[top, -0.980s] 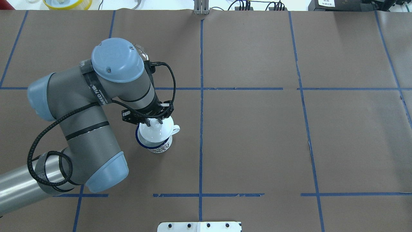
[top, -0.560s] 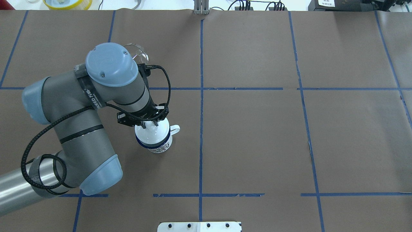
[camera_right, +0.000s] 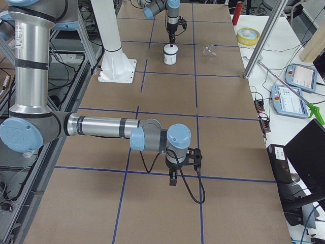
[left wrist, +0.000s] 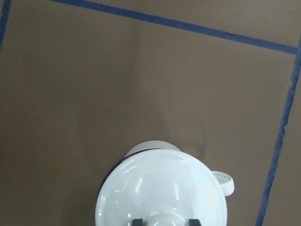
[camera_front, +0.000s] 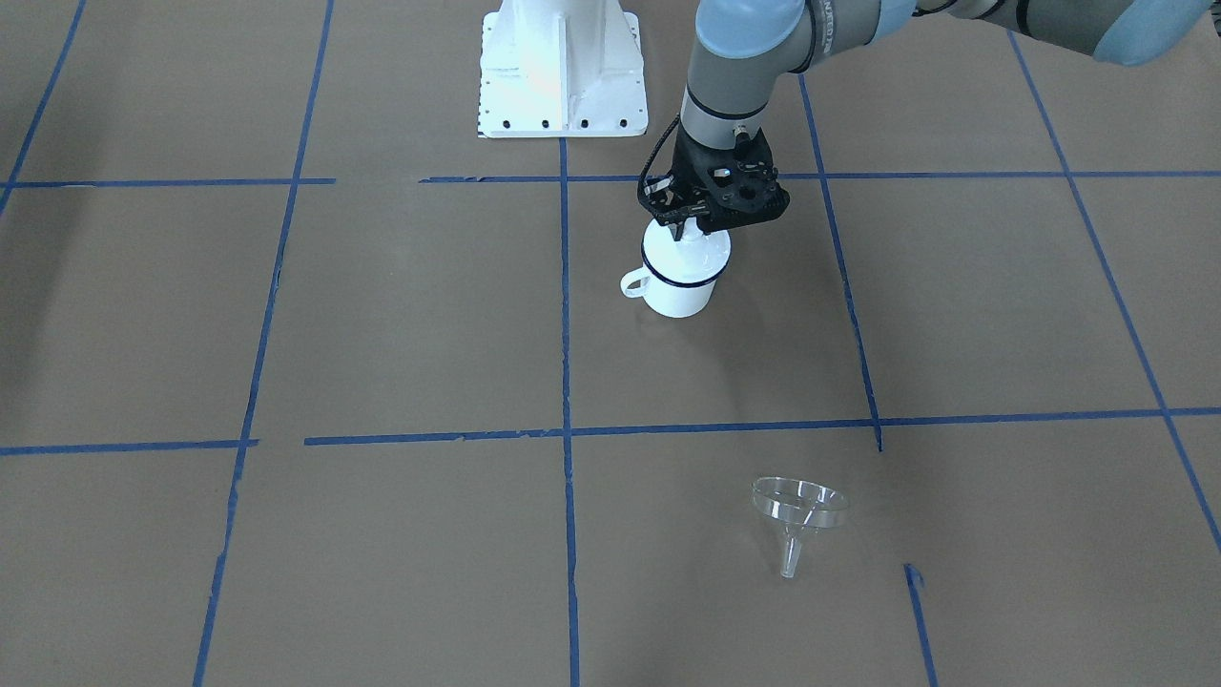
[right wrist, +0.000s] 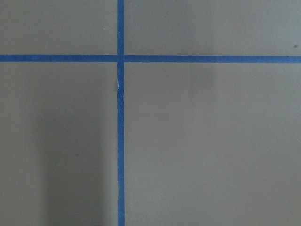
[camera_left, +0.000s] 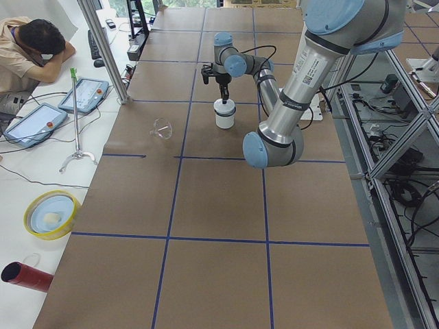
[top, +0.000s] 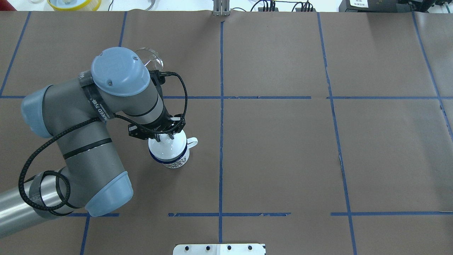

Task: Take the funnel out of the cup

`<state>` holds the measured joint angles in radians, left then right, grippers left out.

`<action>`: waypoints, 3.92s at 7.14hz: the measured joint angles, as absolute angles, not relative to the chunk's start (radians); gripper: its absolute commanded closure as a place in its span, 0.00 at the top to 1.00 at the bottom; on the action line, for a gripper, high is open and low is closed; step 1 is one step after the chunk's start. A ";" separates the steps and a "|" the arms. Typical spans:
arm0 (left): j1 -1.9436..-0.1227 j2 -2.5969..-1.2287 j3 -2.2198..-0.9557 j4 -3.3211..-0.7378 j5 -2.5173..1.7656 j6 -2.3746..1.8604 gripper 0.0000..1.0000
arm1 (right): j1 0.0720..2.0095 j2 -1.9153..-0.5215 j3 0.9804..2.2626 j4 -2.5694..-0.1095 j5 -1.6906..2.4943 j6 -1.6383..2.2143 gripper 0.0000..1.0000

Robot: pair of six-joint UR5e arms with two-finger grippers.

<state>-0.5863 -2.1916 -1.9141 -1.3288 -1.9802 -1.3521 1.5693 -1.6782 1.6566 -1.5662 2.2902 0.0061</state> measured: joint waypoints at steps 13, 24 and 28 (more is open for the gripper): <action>-0.687 -2.106 -2.030 -1.412 -1.982 -1.184 1.00 | 1.569 -1.678 1.657 -1.566 2.290 0.006 1.00; -1.592 -1.553 -1.684 -1.415 -2.325 0.075 1.00 | 1.569 -1.678 1.656 -1.566 2.290 0.006 1.00; -1.654 -1.553 -1.682 -1.406 -2.325 0.071 1.00 | 1.569 -1.678 1.656 -1.566 2.290 0.006 1.00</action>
<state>-1.6539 -1.5530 -1.6821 -1.4062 -2.3246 0.0712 1.5693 -1.6781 1.6564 -1.5662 2.2902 0.0061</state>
